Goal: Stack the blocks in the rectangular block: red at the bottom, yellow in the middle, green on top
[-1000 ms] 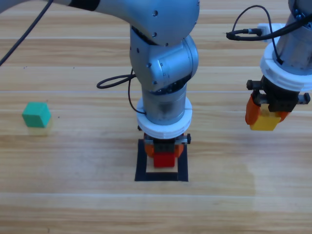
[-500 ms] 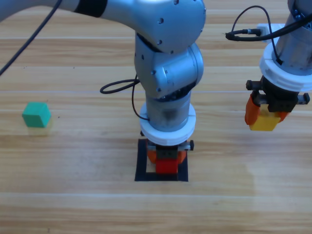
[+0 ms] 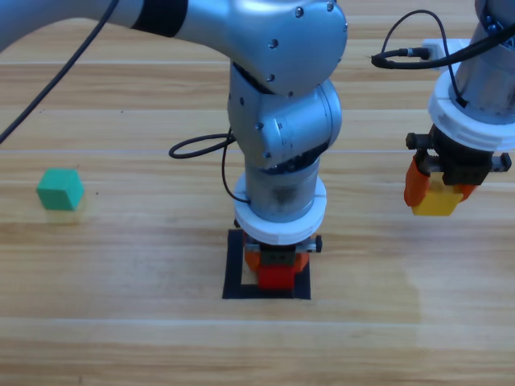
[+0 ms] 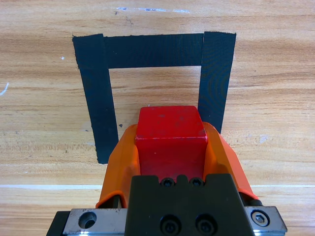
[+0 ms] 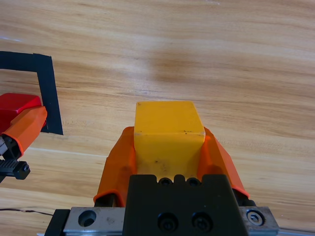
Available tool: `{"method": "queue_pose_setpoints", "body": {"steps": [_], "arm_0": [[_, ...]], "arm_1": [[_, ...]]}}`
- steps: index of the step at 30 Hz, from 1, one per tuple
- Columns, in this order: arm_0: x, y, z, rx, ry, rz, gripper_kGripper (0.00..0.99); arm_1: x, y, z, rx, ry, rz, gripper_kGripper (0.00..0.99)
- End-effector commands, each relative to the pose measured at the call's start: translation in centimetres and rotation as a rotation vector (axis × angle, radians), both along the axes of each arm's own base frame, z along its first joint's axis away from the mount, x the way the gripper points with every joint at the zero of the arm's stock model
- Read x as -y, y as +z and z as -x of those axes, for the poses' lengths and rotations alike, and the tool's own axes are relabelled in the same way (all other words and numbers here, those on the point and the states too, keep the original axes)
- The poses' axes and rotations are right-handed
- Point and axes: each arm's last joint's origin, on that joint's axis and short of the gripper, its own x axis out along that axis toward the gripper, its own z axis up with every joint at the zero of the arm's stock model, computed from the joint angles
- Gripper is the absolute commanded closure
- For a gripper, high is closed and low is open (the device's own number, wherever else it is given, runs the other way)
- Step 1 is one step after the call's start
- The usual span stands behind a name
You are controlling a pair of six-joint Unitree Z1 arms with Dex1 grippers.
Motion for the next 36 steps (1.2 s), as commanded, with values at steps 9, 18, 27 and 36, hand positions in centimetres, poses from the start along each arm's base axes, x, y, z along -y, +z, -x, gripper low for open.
{"method": "queue_pose_setpoints", "body": {"steps": [9, 18, 27, 36], "arm_0": [[0.6, -2.4, 0.1, -0.017, -0.021, -0.04, 0.906], [-0.1, -2.1, -0.5, -0.019, -0.011, -0.037, 0.906], [-0.7, -1.3, -1.0, -0.011, 0.002, -0.026, 0.89], [-1.3, -1.6, -1.2, -0.024, 0.012, -0.038, 0.866]], "arm_1": [[-0.8, -1.4, 0.4, -0.019, 0.031, 0.016, 0.99], [-0.8, -1.4, 0.4, -0.018, 0.032, 0.017, 0.99], [-0.8, -1.4, 0.5, -0.019, 0.035, 0.018, 0.99], [-0.8, -1.3, 0.5, -0.018, 0.04, 0.016, 0.99]]}}
